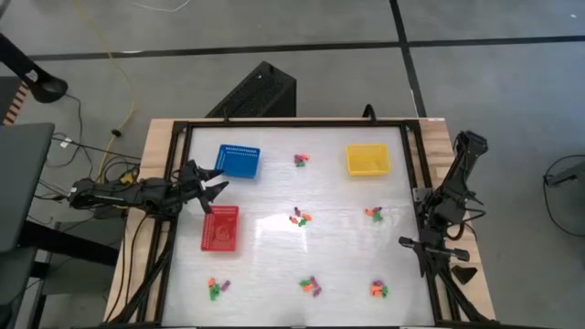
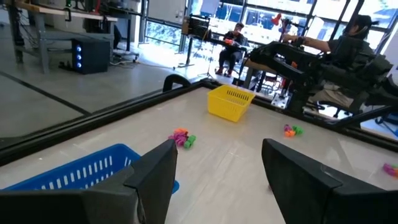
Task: Sort Halloween decoration
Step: Put the orange skeleton toy into the yellow bin
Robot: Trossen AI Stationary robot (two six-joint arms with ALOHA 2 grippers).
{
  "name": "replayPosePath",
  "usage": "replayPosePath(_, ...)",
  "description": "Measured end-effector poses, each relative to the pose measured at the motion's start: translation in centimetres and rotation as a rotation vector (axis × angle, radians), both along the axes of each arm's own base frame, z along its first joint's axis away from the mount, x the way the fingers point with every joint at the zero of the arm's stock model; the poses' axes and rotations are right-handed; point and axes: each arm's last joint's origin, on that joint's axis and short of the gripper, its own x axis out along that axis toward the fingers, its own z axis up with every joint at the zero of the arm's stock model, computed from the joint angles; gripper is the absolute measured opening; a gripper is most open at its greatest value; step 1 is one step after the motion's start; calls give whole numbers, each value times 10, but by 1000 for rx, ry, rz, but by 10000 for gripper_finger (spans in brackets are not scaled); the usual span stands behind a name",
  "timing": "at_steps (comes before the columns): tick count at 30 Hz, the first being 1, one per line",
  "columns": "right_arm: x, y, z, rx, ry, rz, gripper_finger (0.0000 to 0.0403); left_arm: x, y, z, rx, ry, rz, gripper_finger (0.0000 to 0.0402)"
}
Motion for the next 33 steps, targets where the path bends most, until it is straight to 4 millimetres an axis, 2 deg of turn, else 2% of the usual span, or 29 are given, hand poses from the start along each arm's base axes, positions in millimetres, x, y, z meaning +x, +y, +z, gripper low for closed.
replayPosePath(4,0,0,0,-28,-88,19,143,0,0,2,-1,-18,11,226)
replayPosePath(8,2,-1,1,-128,-360,-41,143,0,0,2,6,-16,17,226)
replayPosePath(12,4,-1,0,-222,-535,-90,143,-2,3,2,-39,-36,102,226)
replayPosePath(20,10,-6,18,-354,-910,-401,143,-3,5,-3,-193,-78,195,226)
replayPosePath(24,11,-11,33,-365,-1105,-562,143,1,2,-4,-241,-79,89,226)
replayPosePath(27,13,-20,48,-270,-1100,-766,143,4,-1,-3,-226,-64,-46,226)
replayPosePath(30,18,-31,55,-213,-1021,-954,143,8,-5,5,-180,-137,-147,226)
replayPosePath(33,28,-37,59,-194,-952,-1009,143,13,-9,12,-111,-177,-213,226)
